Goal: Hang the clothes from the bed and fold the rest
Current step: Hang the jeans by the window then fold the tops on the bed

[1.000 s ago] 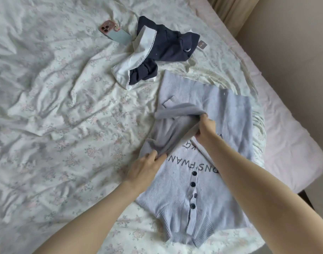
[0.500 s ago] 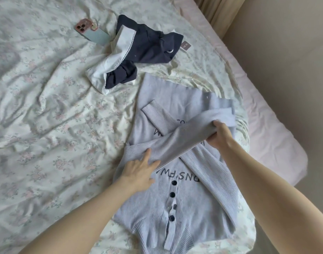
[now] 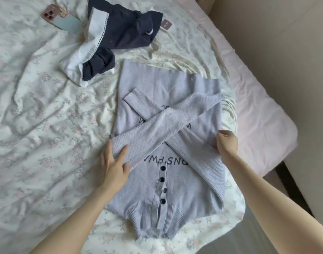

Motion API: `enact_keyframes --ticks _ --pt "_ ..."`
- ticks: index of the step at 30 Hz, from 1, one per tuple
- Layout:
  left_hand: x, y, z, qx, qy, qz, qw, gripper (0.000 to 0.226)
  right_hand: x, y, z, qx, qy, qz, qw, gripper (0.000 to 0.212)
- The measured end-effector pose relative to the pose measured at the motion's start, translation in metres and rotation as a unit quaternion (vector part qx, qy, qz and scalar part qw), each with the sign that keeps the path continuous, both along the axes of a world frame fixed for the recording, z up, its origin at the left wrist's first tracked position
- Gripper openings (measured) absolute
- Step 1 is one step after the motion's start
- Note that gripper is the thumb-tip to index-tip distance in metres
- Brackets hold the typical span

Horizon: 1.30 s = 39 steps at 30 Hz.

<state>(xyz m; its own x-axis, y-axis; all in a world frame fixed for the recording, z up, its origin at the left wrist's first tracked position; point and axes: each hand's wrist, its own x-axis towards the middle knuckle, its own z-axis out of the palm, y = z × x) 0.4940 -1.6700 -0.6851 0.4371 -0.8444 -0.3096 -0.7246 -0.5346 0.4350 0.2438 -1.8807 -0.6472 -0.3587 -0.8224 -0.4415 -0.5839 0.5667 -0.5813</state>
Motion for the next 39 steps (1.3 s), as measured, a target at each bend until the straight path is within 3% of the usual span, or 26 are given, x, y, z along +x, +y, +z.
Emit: enact_keyframes --ticks 3,7,9,12,14,17,19,22,24,27,29,31,33,39 --pt "-0.005 0.020 0.008 0.007 0.063 0.080 0.995 0.059 -0.028 0.069 -0.005 -0.028 0.037 -0.013 0.999 0.032" --pt "-0.008 0.033 0.014 0.038 0.151 0.162 0.974 0.070 -0.043 0.141 -0.009 0.042 0.021 -0.032 0.998 0.046" --pt "-0.008 0.034 0.018 0.053 0.149 0.168 0.973 0.072 -0.042 0.154 -0.007 0.033 0.059 -0.010 0.998 0.049" --pt "-0.011 0.031 0.024 0.085 0.029 0.082 0.993 0.077 -0.032 0.142 0.004 -0.027 0.115 0.038 0.992 0.049" --pt "-0.011 0.020 0.023 0.084 -0.033 -0.001 0.996 0.078 -0.022 0.124 0.007 -0.067 0.135 0.141 0.978 0.050" --pt "-0.014 -0.009 0.015 0.121 -0.109 -0.138 0.977 0.071 -0.010 0.101 0.001 -0.041 0.199 0.344 0.917 0.053" --pt "-0.019 -0.031 0.008 0.154 -0.115 -0.198 0.961 0.066 -0.007 0.089 -0.010 0.017 0.247 0.428 0.869 0.053" --pt "-0.028 -0.057 -0.001 0.182 -0.071 -0.214 0.957 0.067 -0.002 0.070 -0.023 0.019 0.286 0.447 0.848 0.051" --pt "-0.033 -0.073 -0.004 0.176 -0.068 -0.230 0.955 0.069 0.004 0.051 -0.023 -0.043 0.220 0.403 0.887 0.046" --pt "-0.036 -0.099 -0.007 0.155 -0.074 -0.260 0.950 0.069 0.027 0.005 -0.013 -0.044 -0.037 0.199 0.978 0.039" --pt "-0.036 -0.117 -0.009 0.147 -0.069 -0.271 0.949 0.070 0.044 -0.035 -0.009 -0.014 -0.210 0.049 0.976 0.014" --pt "-0.037 -0.129 -0.013 0.148 -0.061 -0.276 0.948 0.070 0.056 -0.075 -0.006 0.003 -0.317 -0.046 0.947 0.011" --pt "-0.037 -0.131 -0.016 0.152 -0.061 -0.282 0.946 0.069 0.062 -0.104 -0.004 0.006 -0.347 -0.081 0.934 0.012" --pt "-0.034 -0.124 -0.021 0.128 -0.089 -0.300 0.941 0.070 0.047 -0.140 -0.002 -0.065 -0.298 -0.082 0.949 0.051"
